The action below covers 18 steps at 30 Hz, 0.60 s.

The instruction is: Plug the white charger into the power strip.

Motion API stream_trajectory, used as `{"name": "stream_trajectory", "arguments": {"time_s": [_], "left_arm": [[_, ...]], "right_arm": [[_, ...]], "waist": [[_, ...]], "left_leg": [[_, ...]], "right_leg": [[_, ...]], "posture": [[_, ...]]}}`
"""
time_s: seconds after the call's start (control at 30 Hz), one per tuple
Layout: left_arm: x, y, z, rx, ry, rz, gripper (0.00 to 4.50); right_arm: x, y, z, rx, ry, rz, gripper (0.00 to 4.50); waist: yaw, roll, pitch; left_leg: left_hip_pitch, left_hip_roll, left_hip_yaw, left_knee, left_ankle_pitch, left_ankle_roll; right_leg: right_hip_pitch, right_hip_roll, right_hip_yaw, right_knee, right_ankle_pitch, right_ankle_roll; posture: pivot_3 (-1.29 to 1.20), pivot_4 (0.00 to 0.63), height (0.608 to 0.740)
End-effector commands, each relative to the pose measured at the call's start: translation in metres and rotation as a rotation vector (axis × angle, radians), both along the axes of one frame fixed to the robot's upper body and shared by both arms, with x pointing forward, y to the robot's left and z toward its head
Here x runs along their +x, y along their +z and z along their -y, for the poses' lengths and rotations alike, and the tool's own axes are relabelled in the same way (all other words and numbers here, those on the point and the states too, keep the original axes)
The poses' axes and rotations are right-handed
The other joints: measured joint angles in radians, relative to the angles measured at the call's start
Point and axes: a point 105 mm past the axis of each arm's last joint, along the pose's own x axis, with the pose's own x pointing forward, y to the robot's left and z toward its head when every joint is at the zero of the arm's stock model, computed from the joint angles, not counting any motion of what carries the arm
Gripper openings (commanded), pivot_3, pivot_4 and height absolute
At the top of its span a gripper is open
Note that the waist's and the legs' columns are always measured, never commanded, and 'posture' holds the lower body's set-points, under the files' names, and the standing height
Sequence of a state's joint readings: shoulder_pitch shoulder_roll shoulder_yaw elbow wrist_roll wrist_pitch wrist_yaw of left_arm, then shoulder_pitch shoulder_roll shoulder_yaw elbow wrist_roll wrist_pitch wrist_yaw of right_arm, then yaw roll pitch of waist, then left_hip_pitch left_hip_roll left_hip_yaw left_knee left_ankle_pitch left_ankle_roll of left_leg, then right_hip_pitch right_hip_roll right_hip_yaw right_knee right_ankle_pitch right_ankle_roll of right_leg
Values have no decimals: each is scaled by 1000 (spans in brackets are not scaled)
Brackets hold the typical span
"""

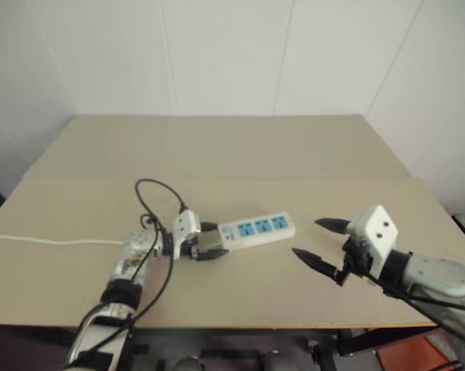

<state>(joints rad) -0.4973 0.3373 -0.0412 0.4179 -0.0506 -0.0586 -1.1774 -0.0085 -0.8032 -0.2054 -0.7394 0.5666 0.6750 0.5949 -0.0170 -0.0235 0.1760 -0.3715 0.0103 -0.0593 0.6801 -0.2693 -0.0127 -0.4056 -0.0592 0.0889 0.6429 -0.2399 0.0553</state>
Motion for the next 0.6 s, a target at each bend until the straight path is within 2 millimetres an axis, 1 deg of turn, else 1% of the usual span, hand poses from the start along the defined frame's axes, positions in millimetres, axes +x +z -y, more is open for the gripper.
{"name": "stream_trajectory", "arguments": {"time_s": [0.03, 0.1, 0.2, 0.27, 0.3, 0.33, 0.4, 0.47, 0.5, 0.6], "left_arm": [[-10, 18, 12, -54, 50, -59, 3274], [-17, 15, 14, -44, 66, -77, 3274], [-18, 6, 12, -6, 105, -93, 3274], [-19, 7, 12, -21, 104, -120, 3990], [-20, 9, 13, -35, 95, -108, 4188], [-21, 11, 13, -43, 88, -98, 4487], [-23, 15, 11, -62, 67, -78, 4487], [-23, 15, 6, -65, 61, -75, 4487], [-21, 14, 3, -69, 77, -51, 4487], [-12, 19, -6, -168, 154, 17, 4487]], "right_arm": [[-1, 4, -2, -13, 2, 43, 4500], [0, 2, -2, -18, 0, 41, 4500], [2, 0, -2, -22, 0, 43, 4500], [3, -1, -3, -24, 1, 45, 4500], [3, -1, -2, -25, 1, 45, 4500], [3, -2, -2, -25, 1, 46, 4500], [2, -2, -2, -27, -2, 48, 4500], [2, -3, 0, -29, -5, 47, 4500], [2, -3, 0, -30, -7, 48, 4500], [1, -3, 1, -31, -8, 56, 4500]], "waist": [[3, 0, 0], [4, 0, 0], [3, 0, 0], [3, 0, 0], [3, 0, 0], [2, 0, 0], [2, 0, 0], [2, 0, 0], [2, 0, 0], [3, 0, 0]], "left_leg": [[0, 0, 0, 0, 0, 0], [0, 0, 0, 0, 0, 0], [0, 0, 0, 0, 0, 0], [1, 0, 0, 0, 0, 0], [1, 0, 0, 0, 0, 0], [1, 0, 1, 0, 0, 0], [0, 0, 1, 0, 0, 0], [0, 0, 0, 0, 0, 0], [0, 0, 1, -1, 0, 0], [1, 0, 1, 0, 0, 0]], "right_leg": [[0, 0, 0, 0, 0, 0], [0, 0, 0, 0, 0, 0], [0, 0, 0, -1, 0, 0], [0, 0, 0, -1, 0, 0], [1, 0, 0, -1, 0, 0], [1, 0, 0, -1, 0, 0], [0, 0, 0, -1, 0, 0], [0, 0, 0, -1, 0, 0], [0, 0, 0, -1, 0, 0], [0, 0, 0, -1, 0, 0]], "posture": [[0, 150, 740], [0, 150, 740], [0, 150, 740], [0, 150, 740], [0, 150, 740], [0, 150, 740], [0, 150, 740], [0, 150, 740], [0, 150, 740], [0, 150, 740]]}}
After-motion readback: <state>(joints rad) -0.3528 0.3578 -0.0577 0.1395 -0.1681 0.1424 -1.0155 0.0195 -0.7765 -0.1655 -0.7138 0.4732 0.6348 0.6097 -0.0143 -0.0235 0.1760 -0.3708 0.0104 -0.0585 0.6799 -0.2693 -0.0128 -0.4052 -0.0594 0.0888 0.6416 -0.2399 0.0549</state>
